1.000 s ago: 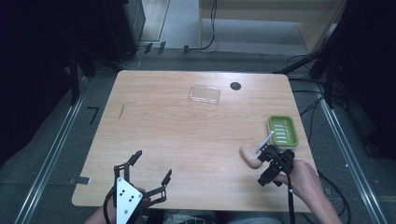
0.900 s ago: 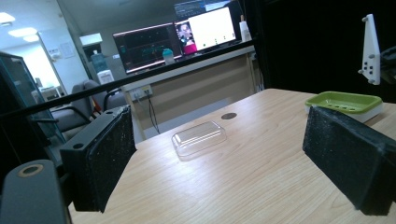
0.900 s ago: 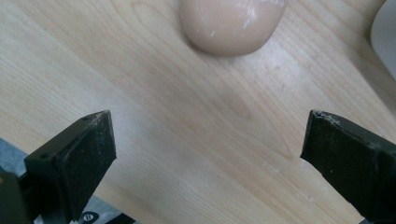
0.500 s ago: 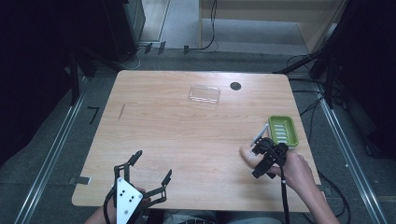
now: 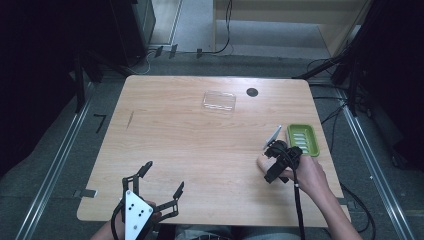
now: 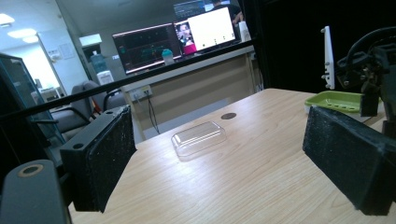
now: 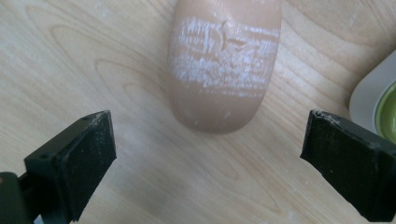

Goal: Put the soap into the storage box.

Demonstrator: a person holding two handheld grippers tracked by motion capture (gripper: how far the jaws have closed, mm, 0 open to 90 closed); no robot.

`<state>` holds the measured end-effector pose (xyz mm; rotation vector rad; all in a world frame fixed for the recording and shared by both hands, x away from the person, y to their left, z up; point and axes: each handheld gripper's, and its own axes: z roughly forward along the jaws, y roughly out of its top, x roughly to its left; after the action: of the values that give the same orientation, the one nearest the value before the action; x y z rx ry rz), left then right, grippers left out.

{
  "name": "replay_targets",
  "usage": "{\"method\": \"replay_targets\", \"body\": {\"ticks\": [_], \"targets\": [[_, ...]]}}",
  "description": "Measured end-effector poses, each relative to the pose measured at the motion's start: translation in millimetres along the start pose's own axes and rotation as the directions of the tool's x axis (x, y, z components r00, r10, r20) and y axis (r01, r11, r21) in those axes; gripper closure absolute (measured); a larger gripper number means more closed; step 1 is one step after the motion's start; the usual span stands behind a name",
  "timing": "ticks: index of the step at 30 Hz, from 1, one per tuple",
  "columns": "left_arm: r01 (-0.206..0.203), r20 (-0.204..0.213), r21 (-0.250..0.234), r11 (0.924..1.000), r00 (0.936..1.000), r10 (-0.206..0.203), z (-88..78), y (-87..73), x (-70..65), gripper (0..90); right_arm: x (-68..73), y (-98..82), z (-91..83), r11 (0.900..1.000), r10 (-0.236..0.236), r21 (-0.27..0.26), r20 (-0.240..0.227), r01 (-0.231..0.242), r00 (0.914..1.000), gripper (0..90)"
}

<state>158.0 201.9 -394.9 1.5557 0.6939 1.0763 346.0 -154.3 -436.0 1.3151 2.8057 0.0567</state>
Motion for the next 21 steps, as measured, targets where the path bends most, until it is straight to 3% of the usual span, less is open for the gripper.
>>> {"method": "replay_targets", "body": {"ticks": [21], "targets": [[-0.002,0.0,0.003,1.0,1.0,0.002,-0.4,-0.2,1.0,9.9,-5.7,31.5,23.6,0.999,0.019,0.041,-0.018,-0.018,0.9997,2.7]]}}
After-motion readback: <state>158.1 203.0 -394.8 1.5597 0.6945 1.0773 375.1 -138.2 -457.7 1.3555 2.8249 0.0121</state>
